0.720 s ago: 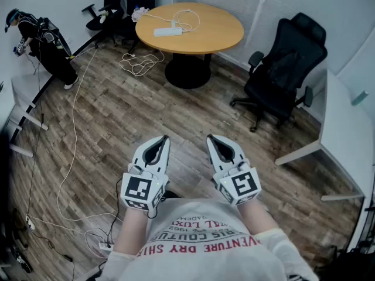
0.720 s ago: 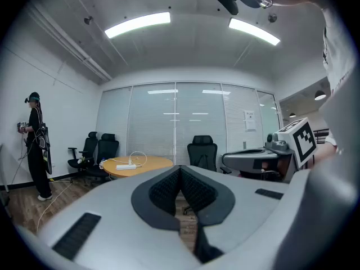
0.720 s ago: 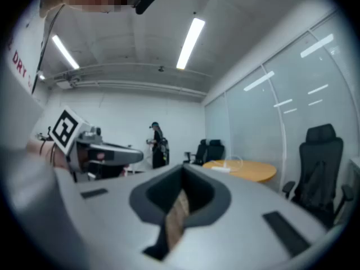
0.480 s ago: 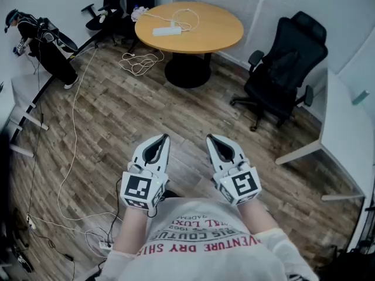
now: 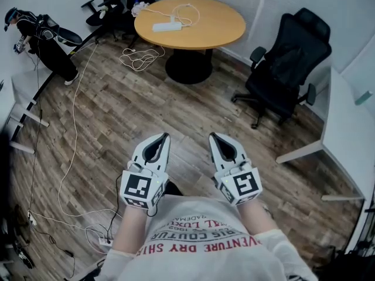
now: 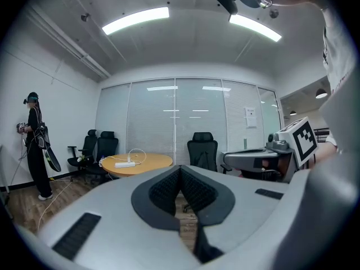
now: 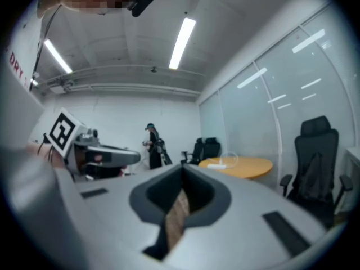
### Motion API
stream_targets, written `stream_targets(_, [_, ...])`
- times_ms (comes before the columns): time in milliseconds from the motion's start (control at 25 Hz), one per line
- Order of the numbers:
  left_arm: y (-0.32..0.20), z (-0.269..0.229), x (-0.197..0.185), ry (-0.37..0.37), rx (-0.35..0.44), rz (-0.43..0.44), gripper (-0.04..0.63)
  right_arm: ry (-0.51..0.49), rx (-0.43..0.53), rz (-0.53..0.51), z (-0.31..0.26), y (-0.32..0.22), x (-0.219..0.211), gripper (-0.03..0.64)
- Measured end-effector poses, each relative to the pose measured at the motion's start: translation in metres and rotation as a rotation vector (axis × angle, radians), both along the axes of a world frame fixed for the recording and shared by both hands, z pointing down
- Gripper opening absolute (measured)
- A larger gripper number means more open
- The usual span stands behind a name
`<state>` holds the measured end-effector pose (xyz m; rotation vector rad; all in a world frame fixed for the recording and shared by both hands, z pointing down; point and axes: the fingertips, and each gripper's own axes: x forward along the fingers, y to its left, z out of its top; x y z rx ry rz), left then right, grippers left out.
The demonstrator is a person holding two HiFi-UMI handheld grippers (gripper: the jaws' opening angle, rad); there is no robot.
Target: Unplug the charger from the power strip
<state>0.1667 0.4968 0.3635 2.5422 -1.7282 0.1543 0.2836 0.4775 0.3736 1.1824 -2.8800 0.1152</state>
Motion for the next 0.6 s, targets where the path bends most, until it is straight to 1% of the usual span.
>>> stream_targets(160, [-0.007,0.009,-0.001,0.003,-0.022,0.013,0.032,-0.005,-0.024,0.011,0.007,-0.010,-0.001,0.028])
stream_targets(240, [-0.014,0.013,-0.008,-0.001,-0.028,0.016,0.032,-0.007,-0.028,0.017,0.009,-0.017,-0.007,0.028])
stream_targets(440, [-0.050,0.019,-0.042,0.024,-0.031,0.012,0.032,0.017,-0.035,0.052,0.016,-0.047,-0.027,0.028])
stream_targets(600, [-0.099,0.020,-0.076,0.025,-0.034,0.059,0.032,0.035,-0.042,0.106,0.018,-0.092,-0.059,0.028])
